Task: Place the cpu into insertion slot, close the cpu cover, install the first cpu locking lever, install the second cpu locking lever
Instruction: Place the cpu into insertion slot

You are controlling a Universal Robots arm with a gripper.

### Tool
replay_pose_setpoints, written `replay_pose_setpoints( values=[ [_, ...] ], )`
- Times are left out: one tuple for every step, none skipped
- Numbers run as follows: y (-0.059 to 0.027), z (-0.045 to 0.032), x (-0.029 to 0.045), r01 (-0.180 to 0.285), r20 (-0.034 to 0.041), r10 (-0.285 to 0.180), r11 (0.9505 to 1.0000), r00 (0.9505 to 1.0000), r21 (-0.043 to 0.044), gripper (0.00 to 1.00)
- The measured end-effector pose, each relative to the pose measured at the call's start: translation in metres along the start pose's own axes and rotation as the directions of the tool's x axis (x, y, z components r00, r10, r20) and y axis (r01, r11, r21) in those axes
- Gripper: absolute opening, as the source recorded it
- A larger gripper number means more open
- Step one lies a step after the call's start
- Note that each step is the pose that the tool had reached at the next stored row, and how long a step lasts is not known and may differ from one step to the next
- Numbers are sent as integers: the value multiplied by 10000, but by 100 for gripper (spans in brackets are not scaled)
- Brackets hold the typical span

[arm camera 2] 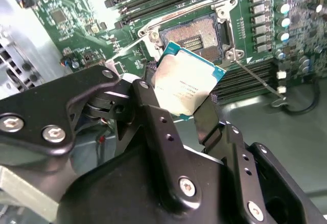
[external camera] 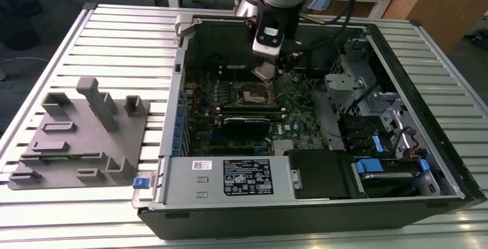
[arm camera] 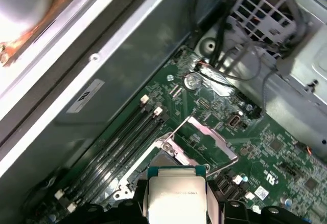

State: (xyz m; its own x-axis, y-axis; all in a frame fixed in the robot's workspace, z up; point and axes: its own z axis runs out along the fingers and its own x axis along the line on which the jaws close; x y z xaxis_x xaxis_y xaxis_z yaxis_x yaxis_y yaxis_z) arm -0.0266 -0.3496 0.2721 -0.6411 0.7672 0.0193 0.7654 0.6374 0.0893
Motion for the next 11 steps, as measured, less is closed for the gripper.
replay_pose_setpoints(
  values=[
    [0, 2, 0, -178, 16, 178, 9998, 9998, -3, 54],
    [0, 3, 0, -354, 32, 354, 9994, 9994, -7, 54],
    [-1, 5, 0, -524, 47, 524, 9986, 9986, -11, 54],
    [-1, 5, 0, -652, 58, 653, 9979, 9979, -15, 54],
    [-1, 5, -1, -669, 59, 669, 9978, 9977, -15, 54],
    [-1, 5, 0, -670, 59, 670, 9977, 9977, -15, 54],
    [0, 6, 0, -679, 60, 679, 9977, 9977, -16, 54],
    [0, 5, 0, -687, 61, 687, 9976, 9976, -16, 54],
    [-1, 5, 0, -688, 61, 688, 9976, 9976, -16, 54],
    [-1, 5, 0, -688, 62, 688, 9976, 9976, -16, 54],
    [-1, 5, 0, -689, 61, 689, 9976, 9976, -16, 54]
  ],
)
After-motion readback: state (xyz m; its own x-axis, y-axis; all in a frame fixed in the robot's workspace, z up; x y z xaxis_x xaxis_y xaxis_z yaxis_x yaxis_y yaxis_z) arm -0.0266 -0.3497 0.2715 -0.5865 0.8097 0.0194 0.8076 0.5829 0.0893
